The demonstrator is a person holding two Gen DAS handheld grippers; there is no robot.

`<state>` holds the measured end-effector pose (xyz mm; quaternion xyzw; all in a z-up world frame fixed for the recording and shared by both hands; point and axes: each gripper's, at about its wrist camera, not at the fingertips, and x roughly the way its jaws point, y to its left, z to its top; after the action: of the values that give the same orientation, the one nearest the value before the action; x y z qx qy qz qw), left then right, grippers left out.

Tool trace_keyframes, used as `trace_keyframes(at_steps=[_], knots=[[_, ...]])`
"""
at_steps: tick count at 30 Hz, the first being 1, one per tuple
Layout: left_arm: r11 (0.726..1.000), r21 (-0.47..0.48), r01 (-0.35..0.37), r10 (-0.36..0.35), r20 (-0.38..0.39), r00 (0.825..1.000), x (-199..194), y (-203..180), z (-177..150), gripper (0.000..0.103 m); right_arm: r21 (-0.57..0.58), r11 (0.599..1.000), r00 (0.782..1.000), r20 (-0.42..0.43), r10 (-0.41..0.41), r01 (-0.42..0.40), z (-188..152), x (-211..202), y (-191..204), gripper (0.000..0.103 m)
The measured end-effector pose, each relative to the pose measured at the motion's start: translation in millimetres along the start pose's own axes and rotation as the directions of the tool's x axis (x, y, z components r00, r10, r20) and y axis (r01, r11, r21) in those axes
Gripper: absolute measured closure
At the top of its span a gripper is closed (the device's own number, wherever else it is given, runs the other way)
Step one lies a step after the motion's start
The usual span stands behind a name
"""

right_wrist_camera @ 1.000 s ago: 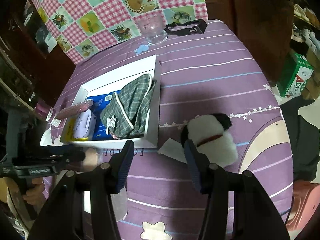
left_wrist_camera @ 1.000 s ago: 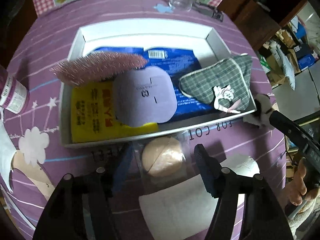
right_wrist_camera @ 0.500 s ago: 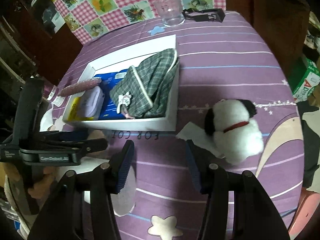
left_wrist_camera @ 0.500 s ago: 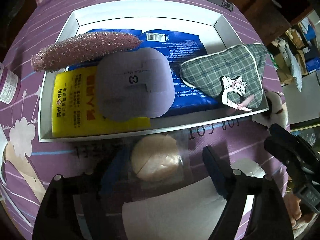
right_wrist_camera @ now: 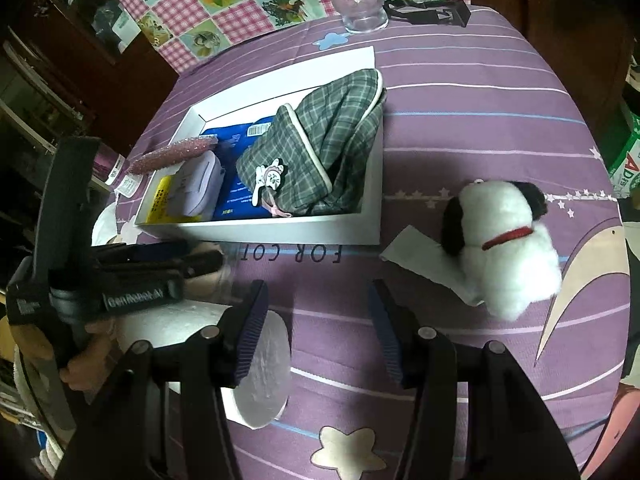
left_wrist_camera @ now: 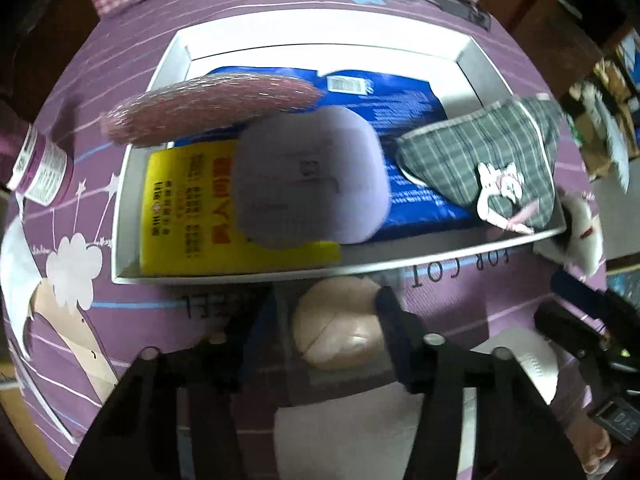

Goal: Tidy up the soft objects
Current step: 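Grasp the beige puff with left gripper while right gripper approaches the panda plush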

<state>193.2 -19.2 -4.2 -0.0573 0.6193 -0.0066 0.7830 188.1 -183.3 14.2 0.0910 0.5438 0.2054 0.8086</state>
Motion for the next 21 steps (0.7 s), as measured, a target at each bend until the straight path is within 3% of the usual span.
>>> trace_keyframes(at_steps=[3,7,21], knots=[[0.999,-0.024,0.026,-0.026,-0.003,1.000,-2.3,12.0,2.9,0.083,0.003,1.000,1.000,-0.002,-0.005,0.005,0.6,0.7,-0.7,0.049],[0.998,-0.028,0.049,-0.050,-0.012,0.999,-4.1,25.3,3.7,0.101,0.008,1.000,1.000,-0.005,-0.011,0.011,0.8,1.6,-2.4,0.049],[0.995,-0.015,0.096,-0.095,0.049,0.994,-29.9,34.8,2.0,0.103,0.025,1.000,1.000,0.000,-0.006,0.006,1.2,-0.1,-6.3,0.049]])
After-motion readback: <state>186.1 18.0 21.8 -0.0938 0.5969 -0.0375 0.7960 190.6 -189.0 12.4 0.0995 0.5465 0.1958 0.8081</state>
